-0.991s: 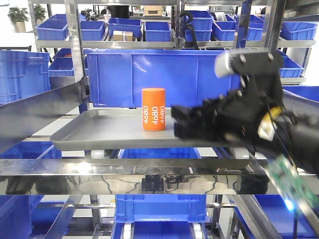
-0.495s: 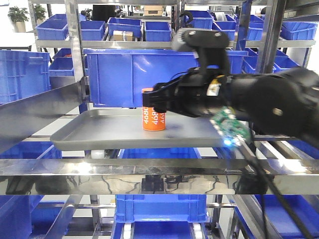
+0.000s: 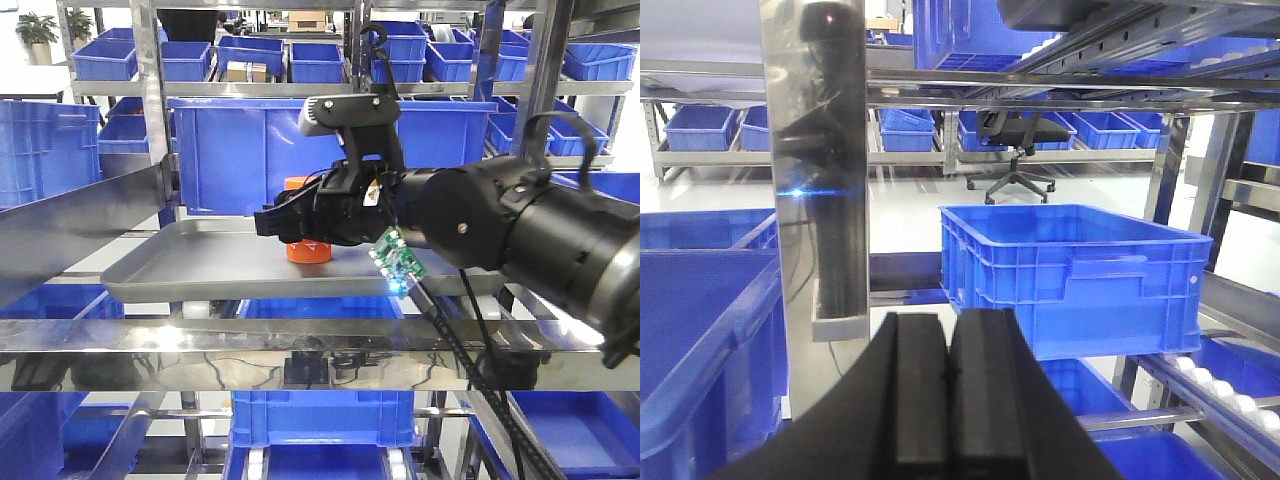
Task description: Grab orange capacitor from left shelf to right conveyor
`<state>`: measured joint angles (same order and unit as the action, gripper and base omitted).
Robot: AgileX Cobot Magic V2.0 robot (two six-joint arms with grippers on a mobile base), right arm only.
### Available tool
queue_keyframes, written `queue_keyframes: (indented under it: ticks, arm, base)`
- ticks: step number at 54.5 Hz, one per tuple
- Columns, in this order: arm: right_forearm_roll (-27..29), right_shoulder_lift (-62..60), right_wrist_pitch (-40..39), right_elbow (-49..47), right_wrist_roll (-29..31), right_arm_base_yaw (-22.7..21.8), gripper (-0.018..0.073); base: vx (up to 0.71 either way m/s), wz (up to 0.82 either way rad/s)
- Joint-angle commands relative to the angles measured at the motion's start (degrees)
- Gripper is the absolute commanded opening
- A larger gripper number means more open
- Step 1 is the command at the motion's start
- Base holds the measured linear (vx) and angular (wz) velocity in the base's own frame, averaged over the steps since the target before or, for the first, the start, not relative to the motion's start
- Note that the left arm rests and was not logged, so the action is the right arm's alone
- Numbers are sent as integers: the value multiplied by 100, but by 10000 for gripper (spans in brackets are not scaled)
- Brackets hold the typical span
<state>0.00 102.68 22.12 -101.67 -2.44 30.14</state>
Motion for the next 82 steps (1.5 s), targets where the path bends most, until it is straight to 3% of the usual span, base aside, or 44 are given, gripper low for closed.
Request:
queue_keyframes:
  ticks: [1,10,33,42,48,56,66,75,82]
  arm:
    - [0,-235,-632,-234,65,-6,497]
    - [0,-208,-651,-228,60,-6,388]
    - [52,-628,-502,-222,84,-6,-17]
    - [52,-1243,-59,-222,84,53,-15]
    - [82,-1646,509,-217,151,317,-13]
    - [82,-2050,725,67,1136,1141,-10]
    - [94,-2616,-341,1403,1372,1892,-10]
    - [140,-3311,-1961,3141,1157,2017,-10]
    - [449,-3837,-2556,4223,761,2017,-10]
  base:
    - [0,0]
    - [0,0]
    - [0,0]
    - [0,0]
    - [0,0]
    - [0,0]
    - [0,0]
    - [0,0]
    - [0,0]
